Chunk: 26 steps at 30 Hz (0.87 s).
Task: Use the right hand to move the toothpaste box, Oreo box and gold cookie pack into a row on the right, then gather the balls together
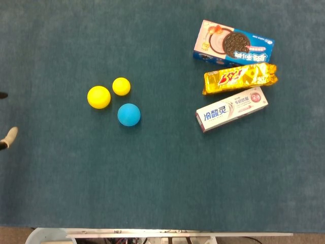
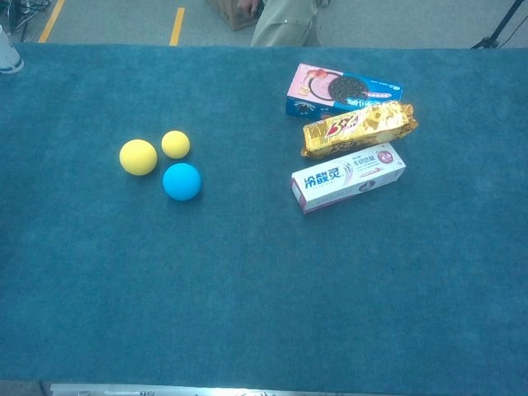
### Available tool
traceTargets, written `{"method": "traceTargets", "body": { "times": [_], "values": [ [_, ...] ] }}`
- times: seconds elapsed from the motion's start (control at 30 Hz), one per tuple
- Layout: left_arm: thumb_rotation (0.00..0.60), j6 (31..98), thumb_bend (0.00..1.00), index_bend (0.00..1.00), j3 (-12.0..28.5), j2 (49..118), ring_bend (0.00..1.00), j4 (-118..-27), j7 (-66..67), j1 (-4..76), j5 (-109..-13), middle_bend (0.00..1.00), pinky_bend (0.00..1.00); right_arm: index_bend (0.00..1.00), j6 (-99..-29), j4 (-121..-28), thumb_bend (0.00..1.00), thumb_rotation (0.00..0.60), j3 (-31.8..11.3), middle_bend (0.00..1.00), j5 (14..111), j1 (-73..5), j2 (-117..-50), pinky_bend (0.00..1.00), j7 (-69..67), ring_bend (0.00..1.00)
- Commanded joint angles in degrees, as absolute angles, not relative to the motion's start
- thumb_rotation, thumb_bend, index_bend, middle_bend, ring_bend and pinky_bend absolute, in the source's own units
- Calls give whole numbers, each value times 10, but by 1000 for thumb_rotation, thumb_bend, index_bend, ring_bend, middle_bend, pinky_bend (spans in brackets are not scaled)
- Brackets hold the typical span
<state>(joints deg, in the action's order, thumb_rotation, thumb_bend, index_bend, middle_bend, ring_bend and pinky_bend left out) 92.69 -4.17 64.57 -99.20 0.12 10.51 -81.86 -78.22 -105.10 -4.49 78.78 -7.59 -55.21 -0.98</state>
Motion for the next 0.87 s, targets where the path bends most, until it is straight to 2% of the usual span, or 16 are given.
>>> {"method": "traceTargets", "body": {
  "times": [0.03,0.17,0.87],
  "values": [
    [600,934,206,275,-47,644,127,-988,22,94,-838,230,133,358,-784,-1051,273,600,-43,437,792,-74,-551,532,-12,350],
    [600,934,206,275,-47,642,127,-991,58,87,-851,229,133,358,-788,-1053,272,600,-39,436,802,-70,-548,532,-14,350],
    [600,916,206,275,-32,626,127,-1011,66,58,-873,224,133,358,-817,-1069,273,600,-31,437,835,-52,-532,532,-17,350]
  ]
}}
